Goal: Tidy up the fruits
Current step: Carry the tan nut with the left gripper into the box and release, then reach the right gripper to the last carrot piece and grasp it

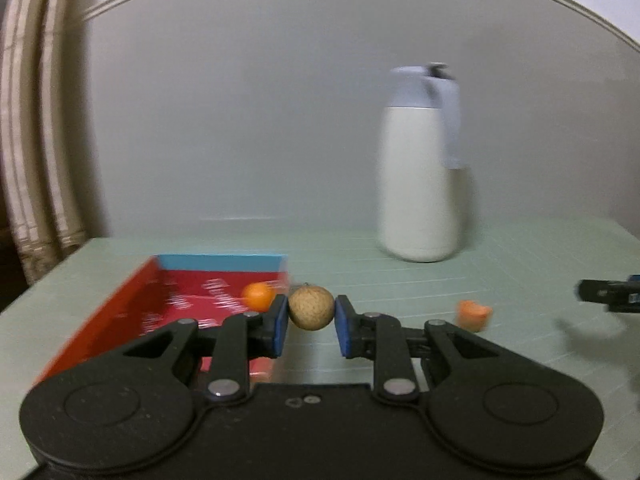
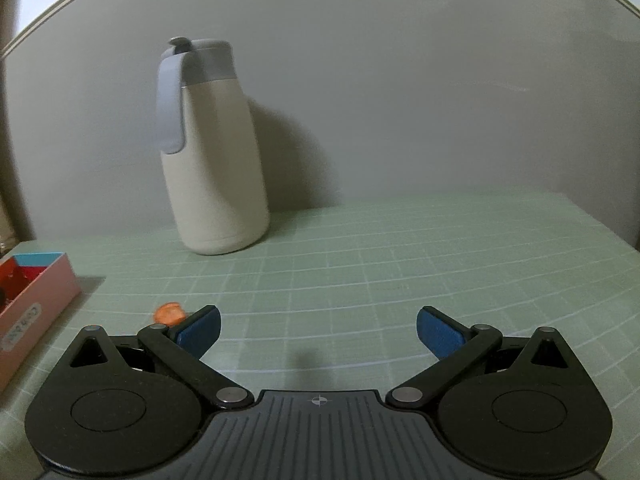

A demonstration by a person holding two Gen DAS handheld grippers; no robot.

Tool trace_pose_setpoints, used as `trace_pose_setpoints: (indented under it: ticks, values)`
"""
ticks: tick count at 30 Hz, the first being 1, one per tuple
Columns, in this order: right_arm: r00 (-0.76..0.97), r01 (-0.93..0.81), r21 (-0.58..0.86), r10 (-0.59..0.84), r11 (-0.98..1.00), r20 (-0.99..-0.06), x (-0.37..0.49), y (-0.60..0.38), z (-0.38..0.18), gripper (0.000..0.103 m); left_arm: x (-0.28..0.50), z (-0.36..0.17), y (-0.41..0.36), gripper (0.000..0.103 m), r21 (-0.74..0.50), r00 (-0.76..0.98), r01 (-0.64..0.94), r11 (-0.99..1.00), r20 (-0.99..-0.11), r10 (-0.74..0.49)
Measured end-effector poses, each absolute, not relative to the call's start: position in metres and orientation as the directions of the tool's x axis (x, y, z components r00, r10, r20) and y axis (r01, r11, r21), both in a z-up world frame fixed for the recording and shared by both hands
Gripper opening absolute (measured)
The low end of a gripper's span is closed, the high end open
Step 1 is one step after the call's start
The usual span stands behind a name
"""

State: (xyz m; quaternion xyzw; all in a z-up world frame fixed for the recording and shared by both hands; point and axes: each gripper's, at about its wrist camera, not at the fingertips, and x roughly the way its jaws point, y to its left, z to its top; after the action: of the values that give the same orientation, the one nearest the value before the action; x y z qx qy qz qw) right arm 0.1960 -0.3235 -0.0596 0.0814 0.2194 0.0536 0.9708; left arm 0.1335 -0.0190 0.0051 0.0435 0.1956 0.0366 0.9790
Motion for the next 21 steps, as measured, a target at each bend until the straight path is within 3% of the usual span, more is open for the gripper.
trace_pose_setpoints:
  ticks: [4,6,7,8,9,10,21]
  values:
    - [0.895,-0.084,0.194,0.159,0.977,-0.417,0.196,-0.310,-0.058,0.103,0.134,0.002,0.021,0.016,0.080,0.899,-0.144,0.986,-0.405,0.164]
    - [0.891,-0.094,0.200,0.172,0.975,-0.420,0.196,-0.303,-0.058,0.103,0.135,-0.003,0.039,0.024,0.069,0.874,-0.175,0.982,-0.448,0.187]
    - [0.889,-0.099,0.203,0.178,0.974,-0.422,0.196,-0.299,-0.059,0.103,0.134,-0.005,0.046,0.040,0.057,0.866,-0.193,0.980,-0.459,0.197]
    - [0.887,-0.103,0.205,0.183,0.973,-0.424,0.197,-0.295,-0.059,0.103,0.132,-0.005,0.051,0.072,0.048,0.865,-0.212,0.976,-0.456,0.210]
    - [0.885,-0.107,0.207,0.188,0.972,-0.426,0.197,-0.292,-0.059,0.103,0.126,-0.003,0.055,0.086,0.048,0.870,-0.236,0.971,-0.434,0.233]
    - [0.884,-0.112,0.207,0.193,0.972,-0.427,0.198,-0.287,-0.059,0.103,0.118,-0.001,0.057,0.092,0.056,0.878,-0.253,0.966,-0.407,0.254]
    - [0.866,-0.192,0.139,0.234,0.972,-0.442,0.204,-0.251,-0.063,0.103,0.108,0.004,0.076,0.097,0.041,0.883,-0.297,0.954,-0.367,0.291]
